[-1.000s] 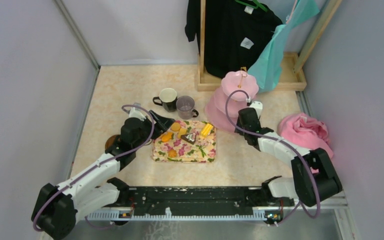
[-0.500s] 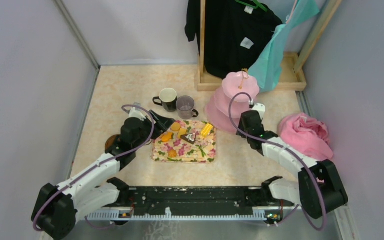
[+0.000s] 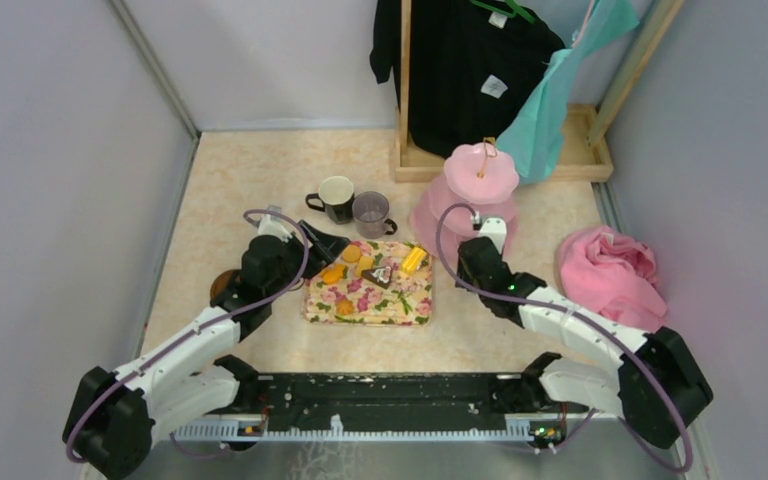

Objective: Serve the afternoon tea
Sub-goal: Pick up the desert from the tray.

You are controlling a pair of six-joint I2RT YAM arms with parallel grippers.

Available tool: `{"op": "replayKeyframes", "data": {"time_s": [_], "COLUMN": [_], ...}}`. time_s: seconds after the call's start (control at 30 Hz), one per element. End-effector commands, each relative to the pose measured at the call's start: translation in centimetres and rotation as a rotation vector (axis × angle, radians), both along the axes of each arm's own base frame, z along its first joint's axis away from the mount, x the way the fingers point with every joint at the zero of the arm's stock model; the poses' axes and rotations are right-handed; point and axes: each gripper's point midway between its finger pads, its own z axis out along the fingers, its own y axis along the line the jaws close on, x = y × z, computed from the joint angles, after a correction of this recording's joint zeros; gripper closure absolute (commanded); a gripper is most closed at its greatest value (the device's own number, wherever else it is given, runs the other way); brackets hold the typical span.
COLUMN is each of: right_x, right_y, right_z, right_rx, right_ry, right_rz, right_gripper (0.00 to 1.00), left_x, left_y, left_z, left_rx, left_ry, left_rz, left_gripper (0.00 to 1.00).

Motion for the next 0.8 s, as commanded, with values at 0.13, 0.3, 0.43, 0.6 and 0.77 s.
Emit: {"op": "replayKeyframes", "data": {"time_s": [0.13, 0.3, 0.43, 0.6, 0.77], "right_x": [-3.0, -6.4, -8.6, -10.0, -10.3], "right_y": [3.0, 7.3, 9.9, 12.5, 14.1], "right_z": [2.6, 2.7, 2.9, 3.2, 2.7], "right_rx": [0.024, 0.043, 0.044, 0.095, 0.11], "right_ry": [-0.067, -0.036, -0.025, -0.008, 0.011], "right_rz": [0.081, 0.278, 0.395, 0.485, 0.533], "right_gripper": [0.57, 0.57, 0.57, 0.57, 0.57], "left_x": [0.5, 0.5, 0.6, 0.6, 0.6], "left_y": [0.3, 0.3, 0.3, 0.3, 0.4], "left_z": [0.7, 0.9, 1.1, 1.2, 1.2], "left_rx": [0.013, 0.019, 0.023, 0.021, 0.021], "left_ry": [-0.038, -0.039, -0.042, -0.045, -0.046], "left_rz": [0.01, 0.009, 0.011, 0.009, 0.011], "left_gripper": [0.22, 0.21, 0.21, 0.21, 0.21]}}
